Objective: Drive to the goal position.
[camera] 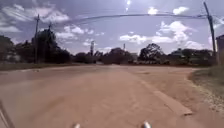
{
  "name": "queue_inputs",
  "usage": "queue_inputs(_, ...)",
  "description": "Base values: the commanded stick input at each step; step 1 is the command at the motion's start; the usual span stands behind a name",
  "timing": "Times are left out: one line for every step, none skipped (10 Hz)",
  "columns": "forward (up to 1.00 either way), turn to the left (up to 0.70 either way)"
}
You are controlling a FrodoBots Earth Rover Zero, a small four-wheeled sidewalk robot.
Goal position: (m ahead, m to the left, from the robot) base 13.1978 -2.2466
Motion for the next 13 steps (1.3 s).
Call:
queue_inputs(0.50,0.00)
queue_inputs(0.50,0.00)
queue_inputs(0.50,0.00)
queue_inputs(0.50,0.00)
queue_inputs(0.50,0.00)
queue_inputs(0.50,0.00)
queue_inputs(0.50,0.00)
queue_inputs(0.50,0.00)
queue_inputs(0.50,0.00)
queue_inputs(0.50,0.00)
queue_inputs(0.50,0.00)
queue_inputs(0.50,0.00)
queue_inputs(0.50,0.00)
